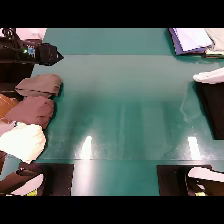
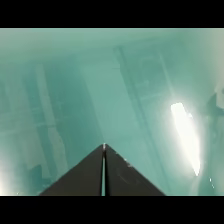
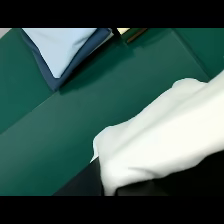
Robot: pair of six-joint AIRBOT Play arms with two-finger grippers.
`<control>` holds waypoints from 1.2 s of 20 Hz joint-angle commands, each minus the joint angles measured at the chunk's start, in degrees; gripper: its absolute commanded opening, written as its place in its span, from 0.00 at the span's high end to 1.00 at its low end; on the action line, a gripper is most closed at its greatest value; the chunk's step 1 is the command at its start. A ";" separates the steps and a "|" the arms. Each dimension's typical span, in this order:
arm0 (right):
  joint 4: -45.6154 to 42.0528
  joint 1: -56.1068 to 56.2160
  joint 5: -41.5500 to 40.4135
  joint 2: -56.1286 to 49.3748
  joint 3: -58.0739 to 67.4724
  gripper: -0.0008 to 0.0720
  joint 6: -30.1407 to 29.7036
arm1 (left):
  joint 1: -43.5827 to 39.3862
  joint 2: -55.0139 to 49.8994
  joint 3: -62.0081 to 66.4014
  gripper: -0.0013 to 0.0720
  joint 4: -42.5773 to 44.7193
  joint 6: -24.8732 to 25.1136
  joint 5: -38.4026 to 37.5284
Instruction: Fold the shirts.
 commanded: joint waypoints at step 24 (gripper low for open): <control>1.68 14.80 7.37 24.68 -30.97 0.09 0.04 | 0.00 -0.02 0.00 0.95 1.01 0.35 -1.14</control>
